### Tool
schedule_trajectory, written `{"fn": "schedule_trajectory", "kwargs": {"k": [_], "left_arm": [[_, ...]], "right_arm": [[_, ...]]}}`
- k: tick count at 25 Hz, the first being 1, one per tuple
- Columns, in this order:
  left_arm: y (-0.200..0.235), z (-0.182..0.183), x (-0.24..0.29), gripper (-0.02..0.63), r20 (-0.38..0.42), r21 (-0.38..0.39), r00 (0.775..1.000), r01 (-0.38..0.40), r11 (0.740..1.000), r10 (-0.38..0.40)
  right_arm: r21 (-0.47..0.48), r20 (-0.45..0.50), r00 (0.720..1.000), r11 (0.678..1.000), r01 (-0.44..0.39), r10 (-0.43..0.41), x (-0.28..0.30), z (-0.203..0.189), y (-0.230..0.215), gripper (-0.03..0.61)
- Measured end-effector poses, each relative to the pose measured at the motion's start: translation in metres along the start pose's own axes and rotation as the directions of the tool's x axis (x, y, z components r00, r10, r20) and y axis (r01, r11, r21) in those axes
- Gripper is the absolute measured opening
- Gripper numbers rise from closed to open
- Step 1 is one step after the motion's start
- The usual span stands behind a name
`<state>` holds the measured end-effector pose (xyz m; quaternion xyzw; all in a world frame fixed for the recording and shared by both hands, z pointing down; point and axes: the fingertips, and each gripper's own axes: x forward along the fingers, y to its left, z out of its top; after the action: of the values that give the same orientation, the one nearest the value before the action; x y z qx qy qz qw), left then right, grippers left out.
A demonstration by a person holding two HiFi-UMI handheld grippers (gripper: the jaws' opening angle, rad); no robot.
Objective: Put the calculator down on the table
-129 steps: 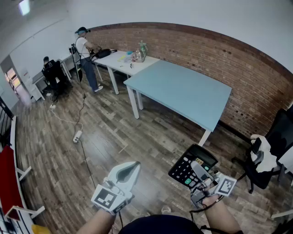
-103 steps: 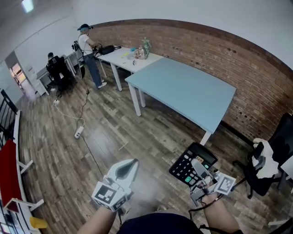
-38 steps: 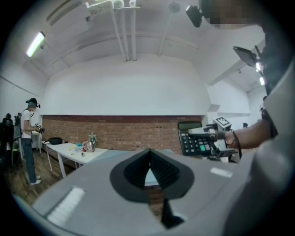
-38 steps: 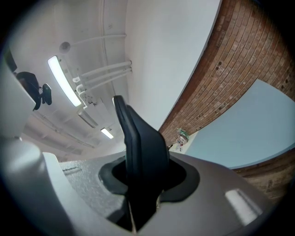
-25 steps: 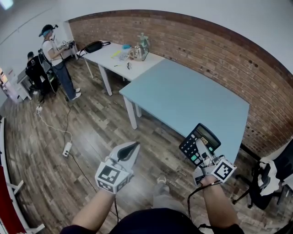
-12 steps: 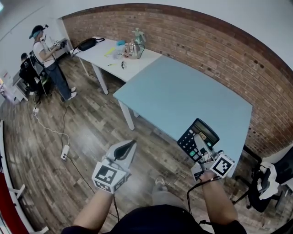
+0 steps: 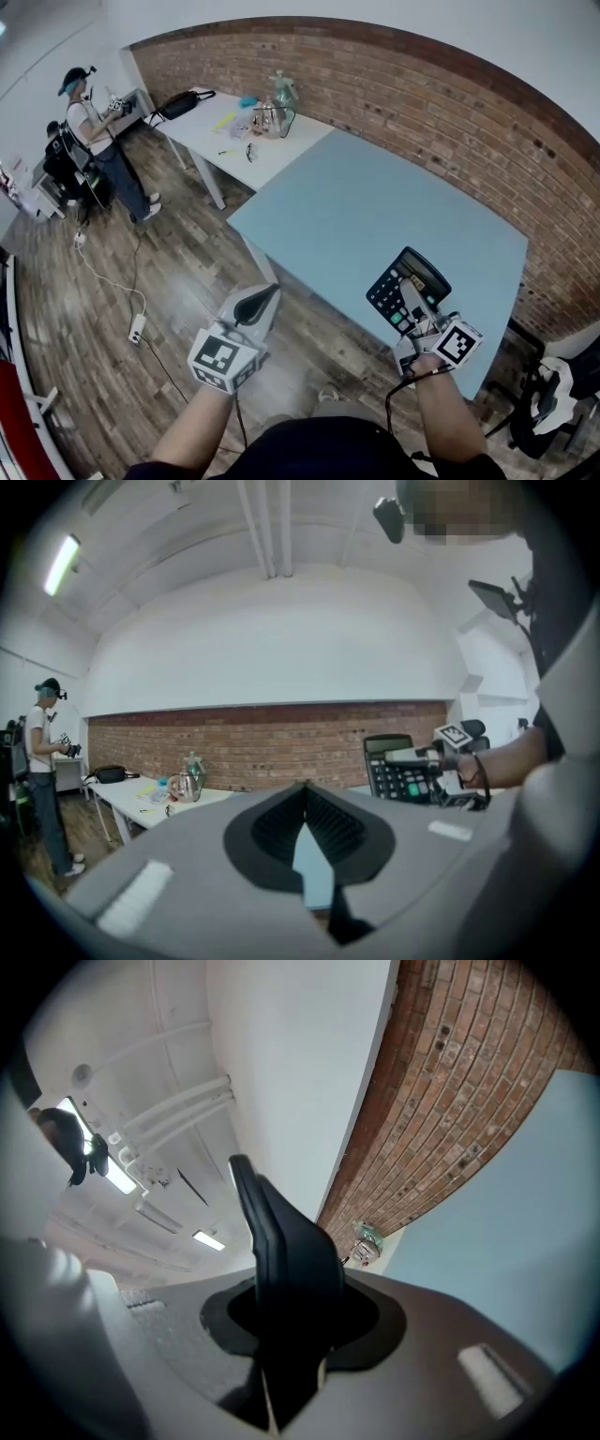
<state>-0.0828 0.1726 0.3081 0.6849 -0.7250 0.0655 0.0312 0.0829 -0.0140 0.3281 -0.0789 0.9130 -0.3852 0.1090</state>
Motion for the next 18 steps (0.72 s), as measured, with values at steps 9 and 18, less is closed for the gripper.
{"fn": "schedule_trajectory", "kwargs": {"k": [9,18], "left_arm": [[0.018,0.013,0.050,0.003,0.010,0.016,1.000,-0.008,1.000,0.008],[0.032,0.012,0.105,0.003,0.012,0.005,0.998,0.058,0.998,-0.058]], "right_arm": [[0.024,-0.006,1.000,1.000,0.019,-0.018,0.028,0.017,-0.039,0.123],[0.031,0.029,0.997,0.997,0.068,-0.069,0.039,0.033,-0.065,0.123]]}}
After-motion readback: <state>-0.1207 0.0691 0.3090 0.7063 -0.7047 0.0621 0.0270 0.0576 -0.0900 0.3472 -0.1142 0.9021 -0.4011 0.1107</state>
